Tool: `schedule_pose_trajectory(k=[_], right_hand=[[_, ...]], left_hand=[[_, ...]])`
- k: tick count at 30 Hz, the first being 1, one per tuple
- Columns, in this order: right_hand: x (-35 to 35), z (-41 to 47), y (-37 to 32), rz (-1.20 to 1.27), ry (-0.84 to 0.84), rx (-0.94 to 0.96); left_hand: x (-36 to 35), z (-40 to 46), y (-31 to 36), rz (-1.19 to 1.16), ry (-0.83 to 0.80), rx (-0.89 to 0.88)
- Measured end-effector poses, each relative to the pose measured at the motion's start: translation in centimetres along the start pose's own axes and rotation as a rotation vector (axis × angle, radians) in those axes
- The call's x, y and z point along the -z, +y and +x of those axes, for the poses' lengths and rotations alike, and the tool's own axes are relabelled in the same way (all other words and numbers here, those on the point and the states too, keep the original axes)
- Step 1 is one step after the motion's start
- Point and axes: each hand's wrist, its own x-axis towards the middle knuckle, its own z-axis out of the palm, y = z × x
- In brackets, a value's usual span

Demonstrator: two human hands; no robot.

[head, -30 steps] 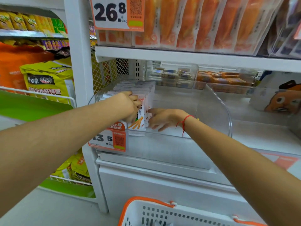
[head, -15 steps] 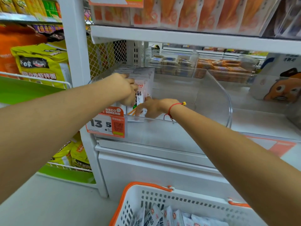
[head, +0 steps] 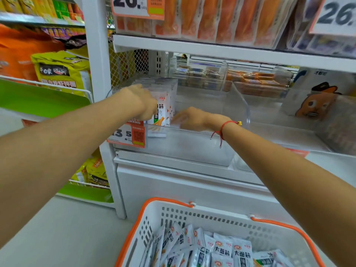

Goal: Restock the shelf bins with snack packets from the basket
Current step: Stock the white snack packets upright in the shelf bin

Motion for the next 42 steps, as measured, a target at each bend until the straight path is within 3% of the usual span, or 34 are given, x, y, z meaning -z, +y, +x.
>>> schedule_pose_trajectory(k=[2,7,11,18,25,30,33,35,42], right_hand=[[0.3,-1.9,0.1,0.081,0.163,0.009],[-0.4,-7.2,0.4,0.19,0.54,0.052],[-2.5,-11.5,1.0,0.221,0.531,0.041],[-10.9,-18.0,4.3,0.299,0.228,-0.103],[-23.0,-22.8,7.6,0.386,-0.058,-0.316],[-30.8,-25.6,9.3,0.134,-0.305,-0.535],[-32.3,-26.8,10.0,0.135,-0.278,-0.528],[-32.0,-27.4,10.5,0.187,-0.237,-0.489],[-32.2,-28.9,12.1,0.074,-0.046,-0.504]], left_hand=[[0.8,-1.5,0.6,-0.024,0.193,-0.001],[2.1,-6.0,3.7,-0.332,0.526,0.107],[1.8,-9.5,7.7,-0.592,0.611,0.154],[-3.8,-13.1,17.0,-0.888,0.367,0.102],[-11.8,-15.1,26.4,-0.957,0.074,0.038],[-15.9,-16.6,33.8,-1.07,-0.211,-0.146],[-16.3,-17.3,38.2,-1.225,-0.473,-0.273],[-16.3,-17.6,40.2,-1.282,-0.549,-0.27],[-17.4,-17.1,40.9,-1.532,-0.504,-0.115]])
